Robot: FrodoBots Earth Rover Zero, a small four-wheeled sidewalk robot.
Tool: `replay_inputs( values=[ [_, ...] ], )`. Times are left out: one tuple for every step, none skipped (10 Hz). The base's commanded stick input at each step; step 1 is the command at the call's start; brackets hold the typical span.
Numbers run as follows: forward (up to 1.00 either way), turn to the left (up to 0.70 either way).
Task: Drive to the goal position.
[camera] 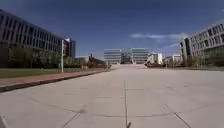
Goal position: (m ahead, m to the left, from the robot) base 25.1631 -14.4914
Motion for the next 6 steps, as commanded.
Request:
replay_inputs(
  values=[
    [0.70, -0.32],
    [0.70, -0.32],
    [0.70, -0.32],
    [0.70, -0.32],
    [0.70, -0.32],
    [0.70, -0.31]
  ],
)
